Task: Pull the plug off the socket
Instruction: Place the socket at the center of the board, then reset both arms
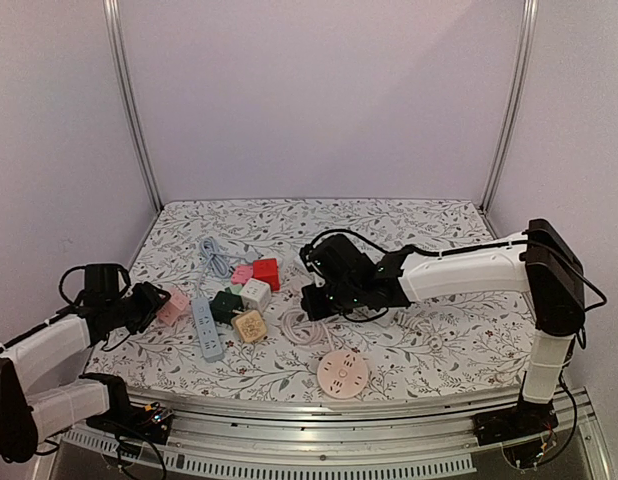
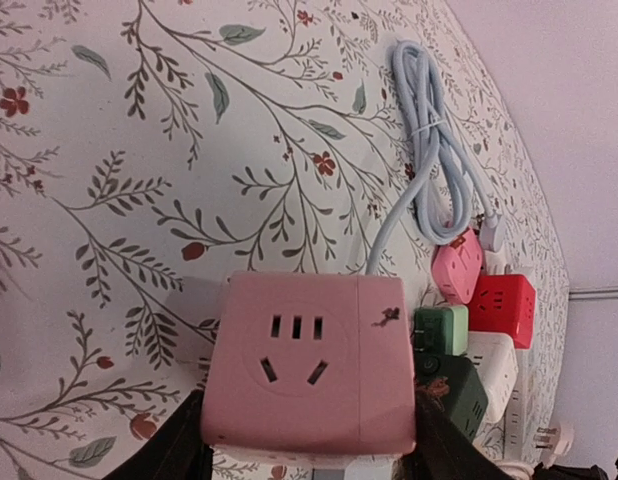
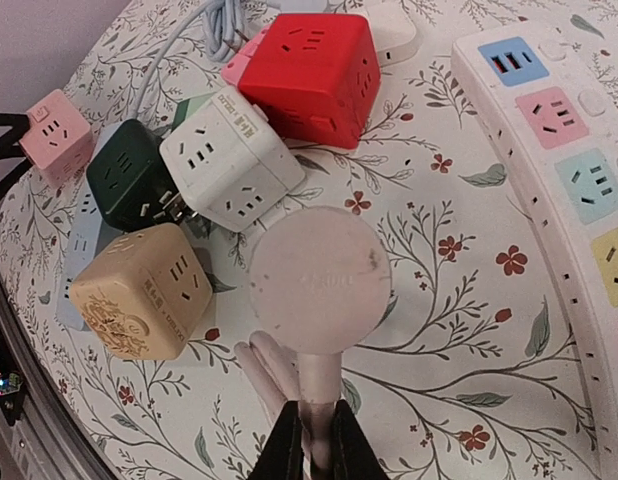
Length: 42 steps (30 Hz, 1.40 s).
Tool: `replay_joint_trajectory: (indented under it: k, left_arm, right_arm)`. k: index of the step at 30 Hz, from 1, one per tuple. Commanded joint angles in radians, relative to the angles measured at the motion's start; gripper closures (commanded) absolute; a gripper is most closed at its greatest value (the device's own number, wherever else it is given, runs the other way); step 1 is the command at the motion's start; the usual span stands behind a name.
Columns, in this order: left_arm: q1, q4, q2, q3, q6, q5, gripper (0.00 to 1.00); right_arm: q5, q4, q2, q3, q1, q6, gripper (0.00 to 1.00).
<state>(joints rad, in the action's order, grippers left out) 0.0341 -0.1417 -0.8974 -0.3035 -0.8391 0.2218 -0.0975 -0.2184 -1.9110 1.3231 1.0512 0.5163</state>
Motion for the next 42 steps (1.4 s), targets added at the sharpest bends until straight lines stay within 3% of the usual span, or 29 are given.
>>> replay_joint_trajectory:
  k: [1, 5, 15, 20, 25, 28, 37, 42]
  left_arm:
    - [0.037, 0.029, -0.02, 0.016, 0.023, -0.013, 0.94]
    - [0.051, 0.04, -0.038, 0.027, 0.03, 0.013, 0.81]
    - [0.057, -0.011, 0.001, 0.019, 0.045, 0.011, 0.42]
    - [0.06, -0.068, 0.032, 0.003, 0.067, -0.006, 0.22]
    - [0.063, -0.126, 0.048, -0.019, 0.092, -0.029, 0.06]
    - [0.065, -0.16, 0.056, -0.038, 0.113, -0.053, 0.01]
    - [0.087, -0.193, -0.005, -0.196, 0.279, -0.146, 0.01]
    - [0.131, 0.003, -0.139, -0.224, 0.308, -0.088, 0.0]
  right_arm:
    - [0.033, 0.004, -0.026, 0.01, -0.022, 0.011, 0.86]
    - [0.034, 0.004, -0.022, -0.001, -0.029, 0.013, 0.73]
    - [0.031, 0.001, 0.014, -0.025, -0.031, 0.014, 0.54]
    - [0.01, -0.005, 0.06, -0.051, -0.044, 0.004, 0.25]
    - [0.003, -0.008, 0.104, -0.096, -0.091, -0.002, 0.12]
    - [-0.007, -0.009, 0.142, -0.137, -0.125, -0.008, 0.09]
    - [-0.018, -0.01, 0.303, -0.306, -0.333, -0.04, 0.01]
    - [-0.009, -0.012, 0.397, -0.405, -0.513, -0.065, 0.01]
